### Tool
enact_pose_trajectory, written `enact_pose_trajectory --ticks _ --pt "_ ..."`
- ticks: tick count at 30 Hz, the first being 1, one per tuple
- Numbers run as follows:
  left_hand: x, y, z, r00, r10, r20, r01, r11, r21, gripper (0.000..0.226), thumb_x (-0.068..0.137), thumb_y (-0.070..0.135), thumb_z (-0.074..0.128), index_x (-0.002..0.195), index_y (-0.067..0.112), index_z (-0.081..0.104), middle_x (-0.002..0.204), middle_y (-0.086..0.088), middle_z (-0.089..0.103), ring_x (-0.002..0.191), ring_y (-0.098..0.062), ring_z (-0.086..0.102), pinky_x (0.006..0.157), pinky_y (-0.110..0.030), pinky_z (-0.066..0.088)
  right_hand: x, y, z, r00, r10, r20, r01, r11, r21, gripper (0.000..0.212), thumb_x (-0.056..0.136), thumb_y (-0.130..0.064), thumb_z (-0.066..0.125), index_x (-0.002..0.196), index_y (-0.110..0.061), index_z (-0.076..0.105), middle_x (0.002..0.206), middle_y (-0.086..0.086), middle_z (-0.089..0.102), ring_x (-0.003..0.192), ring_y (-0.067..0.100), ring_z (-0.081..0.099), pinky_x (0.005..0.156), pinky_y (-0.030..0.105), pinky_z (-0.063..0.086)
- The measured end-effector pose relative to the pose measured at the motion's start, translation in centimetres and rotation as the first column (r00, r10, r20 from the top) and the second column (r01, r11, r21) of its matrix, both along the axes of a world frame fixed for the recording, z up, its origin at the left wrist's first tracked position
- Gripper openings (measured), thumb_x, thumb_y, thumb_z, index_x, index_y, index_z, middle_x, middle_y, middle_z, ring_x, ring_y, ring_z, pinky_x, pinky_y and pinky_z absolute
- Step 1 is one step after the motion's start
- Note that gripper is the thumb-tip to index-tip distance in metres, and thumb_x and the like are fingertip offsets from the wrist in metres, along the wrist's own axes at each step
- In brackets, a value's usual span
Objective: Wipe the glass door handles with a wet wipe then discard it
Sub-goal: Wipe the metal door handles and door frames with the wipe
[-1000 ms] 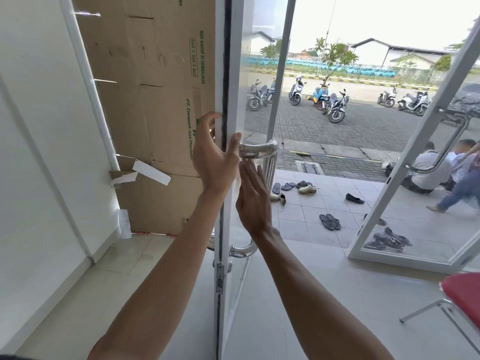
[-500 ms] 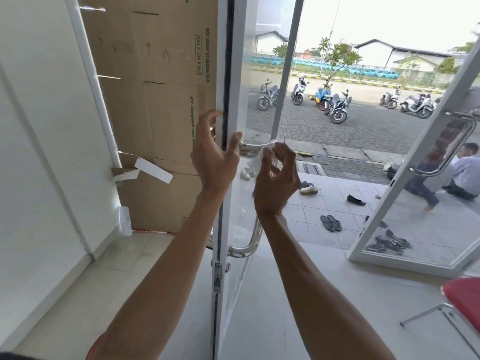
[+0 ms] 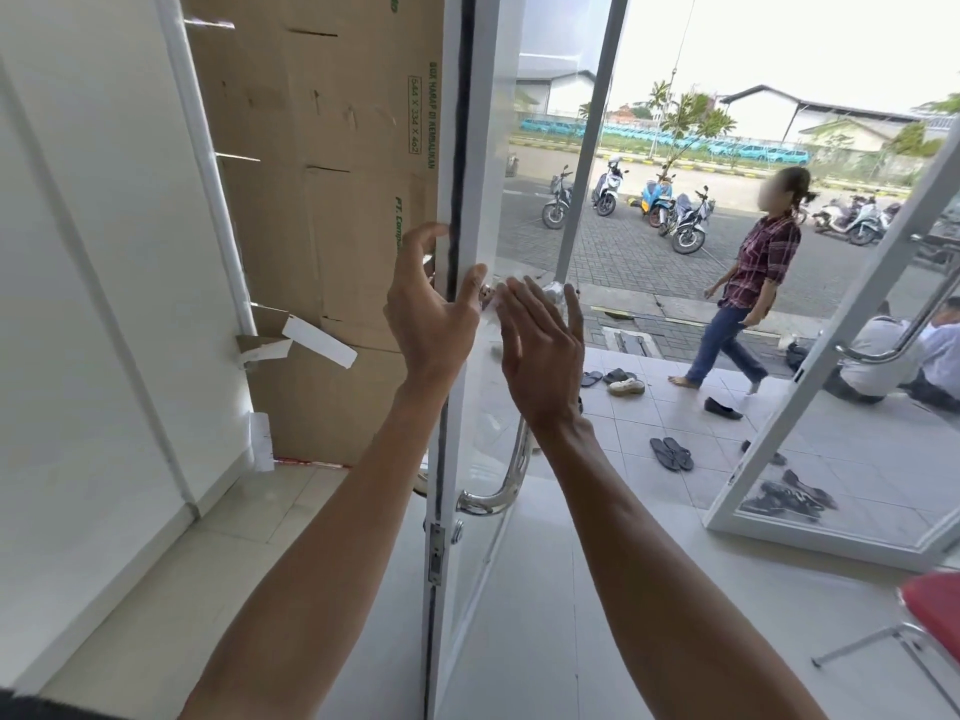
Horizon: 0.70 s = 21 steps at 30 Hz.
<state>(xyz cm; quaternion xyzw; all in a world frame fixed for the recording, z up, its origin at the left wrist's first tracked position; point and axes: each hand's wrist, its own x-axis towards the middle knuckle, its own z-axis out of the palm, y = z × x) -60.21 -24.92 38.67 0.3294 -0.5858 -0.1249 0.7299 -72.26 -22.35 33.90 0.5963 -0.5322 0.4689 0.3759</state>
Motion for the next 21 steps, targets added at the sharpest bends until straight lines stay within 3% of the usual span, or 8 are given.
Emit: enact_pose_trajectory --ticks 4,8,11,15,18,21 --pt "0.6 -0.7 -0.1 1.000 -0.020 -0.009 0.020 1.000 0.001 0.046 0.077 0.025 0.081 0.116 0.015 0.059 0.114 0.004 0.068 0.103 -0.015 0.066 0.087 -0.042 0.057 1.7 -1.1 0.7 0.997 0.017 -0.077 -0.012 0.998 0.066 0.029 0.093 -0.007 0.060 0.122 -0.005 0.064 0.125 0.010 0.064 0.123 0.021 0.056 0.115 0.043 0.029" --pt "1.0 -1.3 -0.3 1.000 -0.003 -0.027 0.003 1.000 -0.004 0.044 0.078 0.024 0.080 0.116 0.012 0.061 0.114 0.002 0.069 0.104 -0.016 0.066 0.088 -0.042 0.057 0.1 -1.0 1.2 0.971 -0.010 -0.239 0.027 0.997 0.066 0.030 0.095 -0.018 0.060 0.124 -0.011 0.064 0.124 0.002 0.065 0.120 0.016 0.058 0.117 0.050 0.021" --pt "1.4 -1.4 -0.1 1.000 0.008 -0.026 -0.009 1.000 -0.011 0.044 0.077 0.023 0.080 0.115 0.011 0.061 0.111 0.002 0.069 0.102 -0.015 0.066 0.089 -0.040 0.056 -2.0 -0.8 1.0 0.988 0.004 -0.157 0.008 0.997 0.073 0.036 0.094 -0.030 0.060 0.125 -0.011 0.063 0.127 0.004 0.063 0.121 0.016 0.058 0.118 0.048 0.018" --pt "2.0 -1.7 0.0 0.999 0.027 -0.038 -0.027 1.000 -0.010 0.044 0.077 0.023 0.081 0.115 0.013 0.062 0.111 0.006 0.069 0.099 -0.009 0.065 0.089 -0.033 0.056 -1.6 -1.3 0.5 0.997 0.033 -0.077 -0.025 0.994 0.104 0.037 0.095 -0.028 0.060 0.127 -0.009 0.060 0.130 0.006 0.060 0.125 0.018 0.055 0.118 0.049 0.021" --pt "2.2 -2.0 0.0 0.998 0.033 -0.045 -0.033 0.999 0.001 0.044 0.077 0.024 0.081 0.116 0.014 0.062 0.112 0.009 0.069 0.097 -0.002 0.062 0.089 -0.026 0.055 0.1 -2.3 1.2 0.977 0.074 -0.200 -0.052 0.992 0.115 0.033 0.092 -0.019 0.064 0.124 -0.009 0.063 0.127 0.007 0.063 0.122 0.020 0.057 0.117 0.050 0.021" --pt "2.4 -2.1 -0.1 0.999 0.031 -0.026 -0.031 1.000 -0.004 0.043 0.078 0.025 0.081 0.116 0.014 0.062 0.113 0.007 0.069 0.100 -0.004 0.064 0.090 -0.026 0.055 0.3 -3.0 2.5 0.936 0.063 -0.346 -0.015 0.990 0.140 0.032 0.093 -0.025 0.063 0.122 -0.011 0.065 0.123 0.003 0.066 0.117 0.018 0.061 0.119 0.050 0.015"
